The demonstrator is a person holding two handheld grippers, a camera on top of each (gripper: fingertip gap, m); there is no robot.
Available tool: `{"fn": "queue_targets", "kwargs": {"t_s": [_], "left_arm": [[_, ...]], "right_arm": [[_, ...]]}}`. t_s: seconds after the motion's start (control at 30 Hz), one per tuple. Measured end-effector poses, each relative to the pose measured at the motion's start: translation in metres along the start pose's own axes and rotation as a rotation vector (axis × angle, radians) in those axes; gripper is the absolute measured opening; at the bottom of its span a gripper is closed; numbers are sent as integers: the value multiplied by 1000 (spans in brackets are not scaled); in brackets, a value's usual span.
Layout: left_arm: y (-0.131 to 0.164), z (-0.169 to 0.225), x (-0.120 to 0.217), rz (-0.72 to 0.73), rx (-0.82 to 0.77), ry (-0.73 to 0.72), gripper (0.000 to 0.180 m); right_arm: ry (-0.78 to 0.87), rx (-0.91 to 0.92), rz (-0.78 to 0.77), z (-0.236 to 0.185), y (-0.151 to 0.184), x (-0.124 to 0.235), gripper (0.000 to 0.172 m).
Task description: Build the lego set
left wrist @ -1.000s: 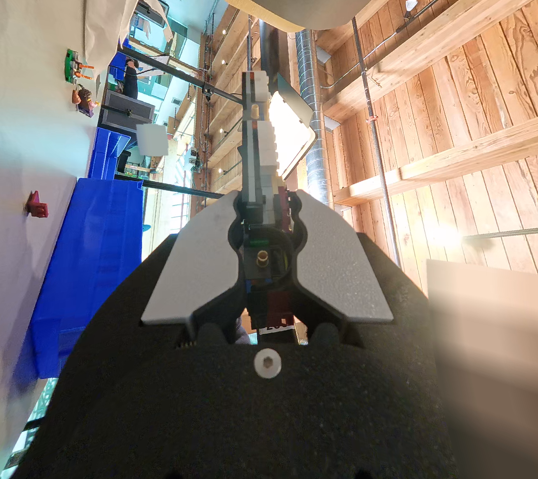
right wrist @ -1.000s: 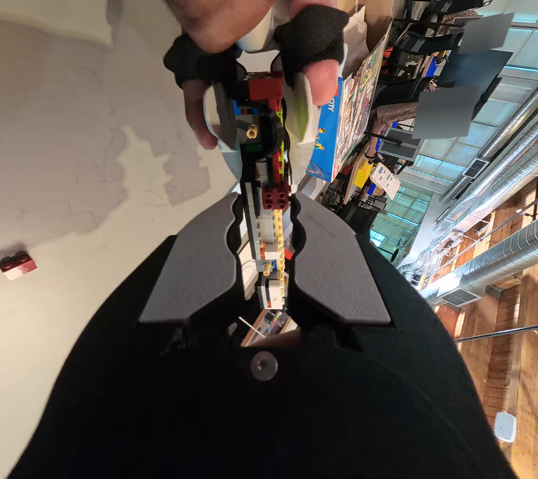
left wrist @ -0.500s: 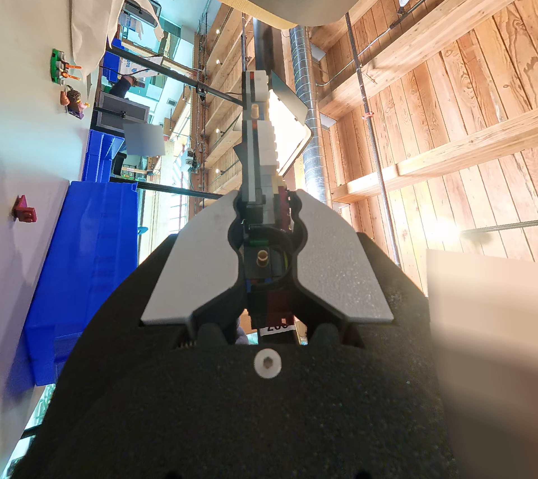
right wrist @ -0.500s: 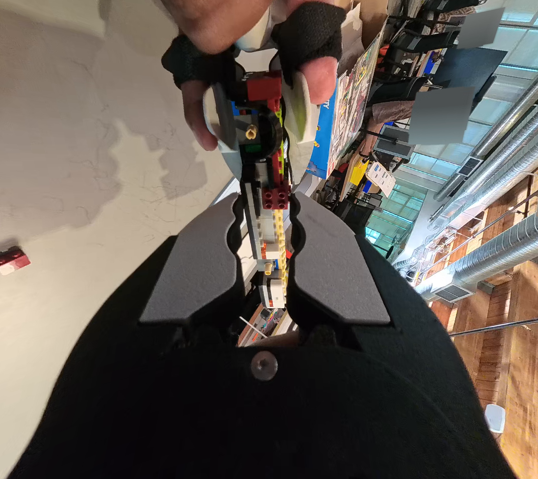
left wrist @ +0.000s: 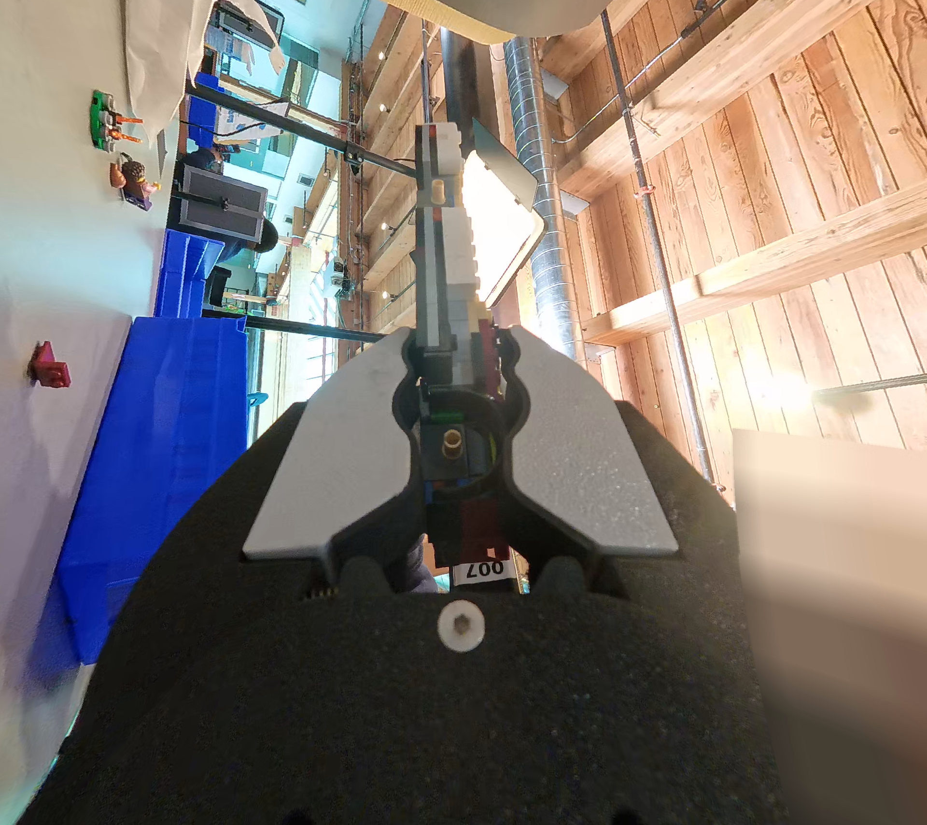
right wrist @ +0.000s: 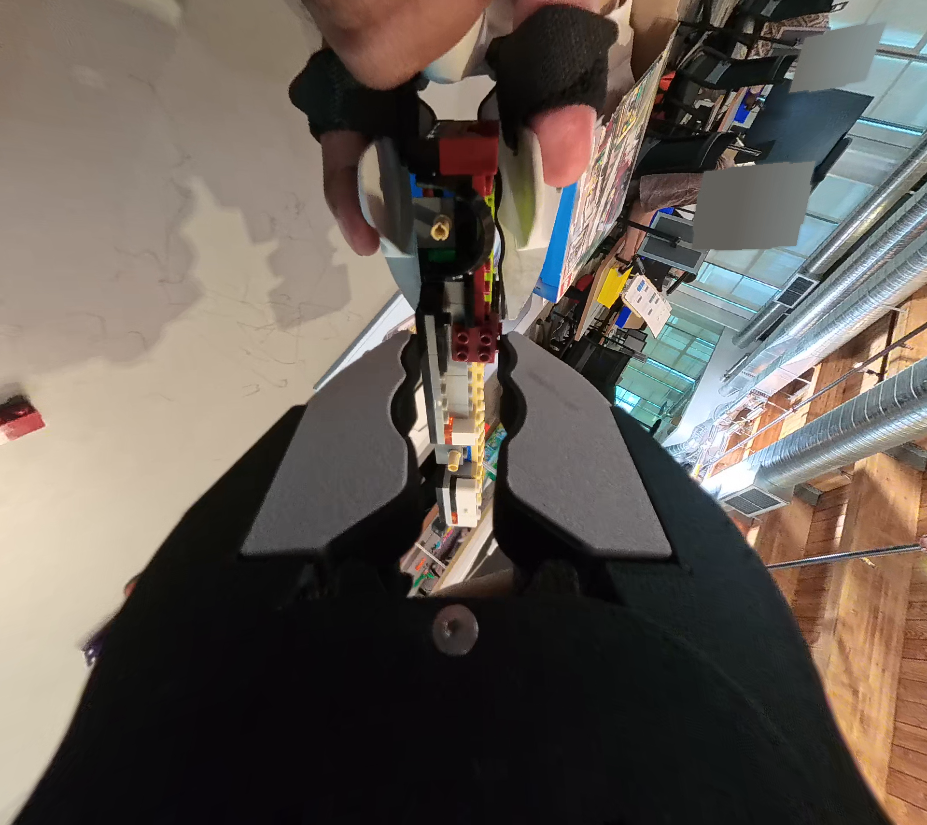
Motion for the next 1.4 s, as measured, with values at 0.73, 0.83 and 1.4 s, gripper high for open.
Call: {"fn": "queue_targets", "kwargs": {"t_s": [0.73,0.83,1.4], "left_arm": [[-1,0,0,-23,-7,19,30],[-2,1,0,-19,-10,22,31],[2,10,-2,-44,-41,58,31]], "right_arm": [[43,-13,-13,0,2,-4,35],[54,-2,-10,1,2,-3,34],[81,64,-29,10,1,-1,29]]}}
Point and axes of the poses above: each gripper's, where its closed fingertips meet, x back along the fingers, y out of its underside, z = x × y across the jaws, the point moved 3 cm from there along x, back along the fingers
